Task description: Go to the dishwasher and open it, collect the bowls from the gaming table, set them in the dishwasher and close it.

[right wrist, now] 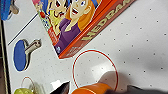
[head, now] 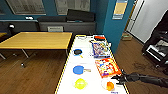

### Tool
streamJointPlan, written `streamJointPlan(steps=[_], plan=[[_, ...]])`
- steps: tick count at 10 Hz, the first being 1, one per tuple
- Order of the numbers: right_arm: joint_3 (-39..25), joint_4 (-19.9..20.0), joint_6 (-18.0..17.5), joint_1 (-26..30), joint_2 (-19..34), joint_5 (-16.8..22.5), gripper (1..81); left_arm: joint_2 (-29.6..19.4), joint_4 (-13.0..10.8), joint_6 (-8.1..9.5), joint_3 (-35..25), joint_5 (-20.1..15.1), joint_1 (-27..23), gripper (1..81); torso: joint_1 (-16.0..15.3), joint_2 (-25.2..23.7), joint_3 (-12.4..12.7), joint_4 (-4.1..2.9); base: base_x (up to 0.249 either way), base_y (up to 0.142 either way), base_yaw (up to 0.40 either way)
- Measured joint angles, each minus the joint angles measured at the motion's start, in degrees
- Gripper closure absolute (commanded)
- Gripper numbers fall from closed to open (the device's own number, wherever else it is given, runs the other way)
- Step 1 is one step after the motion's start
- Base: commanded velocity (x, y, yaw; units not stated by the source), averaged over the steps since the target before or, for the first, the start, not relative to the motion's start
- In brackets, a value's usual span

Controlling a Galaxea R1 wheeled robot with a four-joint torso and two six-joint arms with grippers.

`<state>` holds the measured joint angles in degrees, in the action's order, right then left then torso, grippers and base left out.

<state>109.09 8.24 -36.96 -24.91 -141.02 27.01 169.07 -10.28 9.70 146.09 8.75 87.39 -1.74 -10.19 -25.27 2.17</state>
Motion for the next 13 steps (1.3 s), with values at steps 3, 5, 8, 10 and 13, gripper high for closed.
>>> streamJointPlan(steps=[3,5,8,10,13], plan=[[-0.57,-0.01,0.04,-0.69,0.37,0.00,1.0,0.00,0.00,0.00,0.00,0.06,-0.02,1.0,0.00,0.00,0.00,0.00,0.000,0.000,0.000],[-2.65,-0.09,0.06,-1.74,1.58,-0.09,1.0,0.06,0.00,0.00,0.00,0.06,-0.02,1.0,0.00,0.00,0.00,0.00,0.000,0.000,0.000],[-6.89,-0.12,0.04,-3.12,5.02,-0.67,1.0,0.45,0.00,-0.01,-0.01,0.06,-0.02,1.0,0.00,0.00,0.00,0.00,0.000,0.000,0.000],[-7.88,-0.28,0.02,-4.80,5.27,-1.22,1.0,0.45,0.00,-0.01,0.00,0.01,-0.02,1.0,0.00,0.00,0.00,0.00,0.000,0.000,0.000],[-7.91,-0.28,0.00,-4.94,3.67,-2.33,1.0,0.44,0.00,-0.01,0.00,0.04,-0.02,1.0,0.00,0.00,0.00,0.00,0.000,0.000,0.000]])
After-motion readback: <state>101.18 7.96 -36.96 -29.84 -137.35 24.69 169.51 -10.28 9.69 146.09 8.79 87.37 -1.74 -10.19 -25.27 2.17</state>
